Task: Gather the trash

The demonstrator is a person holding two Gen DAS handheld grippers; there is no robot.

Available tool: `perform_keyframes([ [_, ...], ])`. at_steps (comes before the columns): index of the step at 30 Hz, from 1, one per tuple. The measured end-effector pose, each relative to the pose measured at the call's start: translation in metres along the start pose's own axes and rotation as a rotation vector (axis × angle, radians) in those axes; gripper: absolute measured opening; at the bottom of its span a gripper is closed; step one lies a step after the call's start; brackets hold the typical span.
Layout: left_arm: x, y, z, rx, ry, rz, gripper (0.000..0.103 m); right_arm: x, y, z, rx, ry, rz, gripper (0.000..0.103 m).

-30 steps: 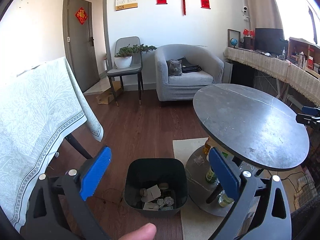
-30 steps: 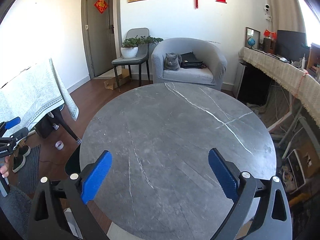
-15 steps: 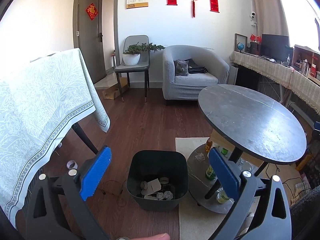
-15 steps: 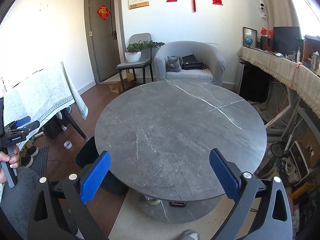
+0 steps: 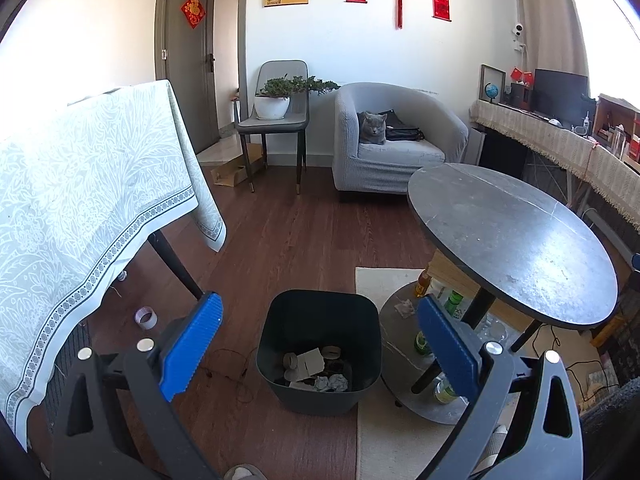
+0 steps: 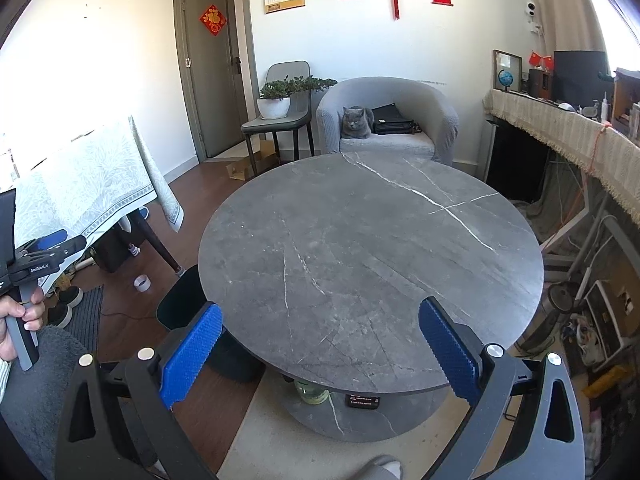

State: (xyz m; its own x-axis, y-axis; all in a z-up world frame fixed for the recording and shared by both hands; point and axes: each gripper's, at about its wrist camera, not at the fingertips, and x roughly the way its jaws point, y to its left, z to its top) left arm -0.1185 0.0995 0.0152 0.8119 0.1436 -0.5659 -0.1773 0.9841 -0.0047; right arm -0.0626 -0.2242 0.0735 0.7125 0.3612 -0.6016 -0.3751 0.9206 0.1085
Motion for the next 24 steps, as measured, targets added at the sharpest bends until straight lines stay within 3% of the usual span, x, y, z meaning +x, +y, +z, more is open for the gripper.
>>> perform_keyframes([
  [24,-0.0026,-0.0023,-0.0017,0.002,-0.001,0.004,0.1,-0.0032,0.0036,0.0013,-0.012,-0.01,-0.012,0.099],
])
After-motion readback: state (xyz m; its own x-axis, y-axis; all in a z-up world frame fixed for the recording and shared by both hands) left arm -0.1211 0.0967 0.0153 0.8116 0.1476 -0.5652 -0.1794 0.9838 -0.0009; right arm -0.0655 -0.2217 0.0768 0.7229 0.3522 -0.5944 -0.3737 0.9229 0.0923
